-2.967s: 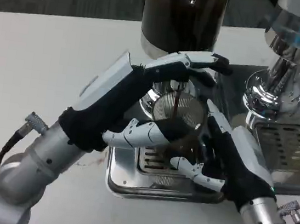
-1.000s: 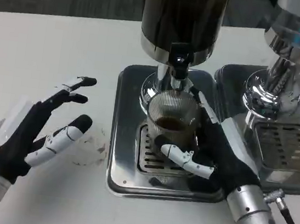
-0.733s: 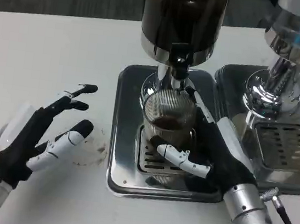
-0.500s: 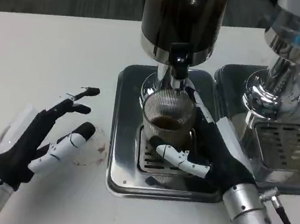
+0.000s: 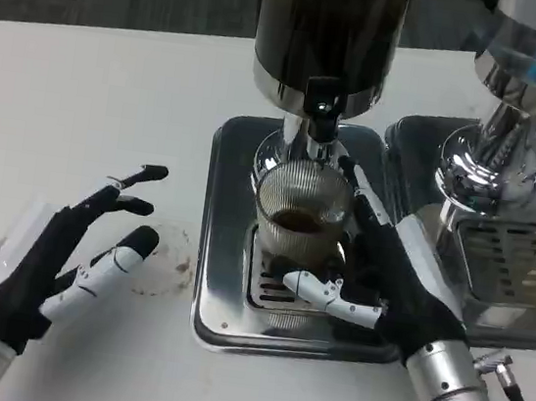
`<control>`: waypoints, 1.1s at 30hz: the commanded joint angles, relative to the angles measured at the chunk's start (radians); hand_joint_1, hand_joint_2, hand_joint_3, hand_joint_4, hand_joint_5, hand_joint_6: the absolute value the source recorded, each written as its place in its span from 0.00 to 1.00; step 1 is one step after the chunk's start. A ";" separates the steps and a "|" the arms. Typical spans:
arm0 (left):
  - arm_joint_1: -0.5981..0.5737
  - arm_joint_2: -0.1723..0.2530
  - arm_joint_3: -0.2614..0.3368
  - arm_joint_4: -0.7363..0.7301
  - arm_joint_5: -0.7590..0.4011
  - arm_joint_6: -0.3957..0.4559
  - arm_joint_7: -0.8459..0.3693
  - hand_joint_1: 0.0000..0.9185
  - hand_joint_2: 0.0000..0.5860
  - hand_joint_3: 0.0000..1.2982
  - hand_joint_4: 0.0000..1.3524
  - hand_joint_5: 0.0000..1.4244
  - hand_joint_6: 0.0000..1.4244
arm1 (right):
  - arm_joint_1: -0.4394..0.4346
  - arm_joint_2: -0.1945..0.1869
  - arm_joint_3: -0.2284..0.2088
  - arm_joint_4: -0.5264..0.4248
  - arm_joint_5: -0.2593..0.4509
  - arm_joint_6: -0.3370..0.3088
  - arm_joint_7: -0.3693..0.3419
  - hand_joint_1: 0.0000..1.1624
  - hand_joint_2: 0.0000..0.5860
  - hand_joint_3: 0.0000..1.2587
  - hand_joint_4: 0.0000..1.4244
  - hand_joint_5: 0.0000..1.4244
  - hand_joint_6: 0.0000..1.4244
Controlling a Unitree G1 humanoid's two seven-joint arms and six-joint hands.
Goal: Grasp the cup under the faucet to collect the drink, then remove the cup.
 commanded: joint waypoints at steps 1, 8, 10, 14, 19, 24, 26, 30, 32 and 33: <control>0.013 0.003 -0.003 -0.014 -0.010 0.003 0.009 0.00 0.34 0.18 0.13 0.23 0.17 | 0.007 0.000 0.000 -0.016 0.000 0.019 0.010 0.58 0.29 0.00 0.00 0.00 0.03; 0.010 0.002 -0.003 -0.017 -0.015 0.003 0.006 0.00 0.34 0.19 0.14 0.24 0.17 | -0.015 0.010 0.014 0.008 -0.001 0.019 0.024 0.58 0.29 0.00 0.00 0.00 0.03; 0.012 0.002 -0.003 -0.020 -0.014 0.003 0.008 0.00 0.34 0.19 0.14 0.24 0.17 | -0.022 0.013 0.015 0.021 0.004 0.014 0.026 0.58 0.29 0.00 0.00 0.00 0.03; 0.016 0.003 0.000 -0.024 -0.016 0.003 0.009 0.00 0.34 0.19 0.14 0.24 0.17 | -0.045 0.024 0.014 0.054 0.015 0.002 0.029 0.58 0.29 0.00 0.00 0.00 0.03; 0.023 0.001 0.004 -0.033 -0.020 0.006 0.012 0.00 0.35 0.20 0.15 0.24 0.17 | -0.071 0.041 0.005 0.109 0.040 -0.024 0.027 0.59 0.28 0.00 0.00 0.00 0.05; 0.031 -0.001 0.008 -0.044 -0.022 0.011 0.016 0.00 0.35 0.20 0.15 0.25 0.17 | -0.084 0.053 0.000 0.157 0.053 -0.049 0.016 0.61 0.27 0.00 0.00 0.00 0.08; 0.034 -0.001 0.010 -0.047 -0.023 0.013 0.016 0.00 0.35 0.20 0.15 0.25 0.17 | -0.087 0.058 -0.004 0.175 0.061 -0.057 0.015 0.61 0.26 0.00 0.00 0.00 0.09; 0.039 -0.001 0.014 -0.053 -0.026 0.016 0.016 0.00 0.35 0.20 0.15 0.25 0.17 | -0.093 0.066 -0.006 0.206 0.078 -0.072 0.024 0.62 0.25 0.00 0.00 0.00 0.10; 0.040 -0.003 0.017 -0.054 -0.029 0.017 0.016 0.00 0.35 0.20 0.16 0.25 0.17 | -0.097 0.067 -0.003 0.215 0.081 -0.077 0.029 0.62 0.25 0.00 0.00 0.00 0.10; 0.041 -0.003 0.017 -0.056 -0.031 0.018 0.015 0.00 0.35 0.20 0.16 0.25 0.17 | -0.098 0.068 -0.001 0.219 0.082 -0.079 0.031 0.62 0.25 0.00 0.00 0.00 0.10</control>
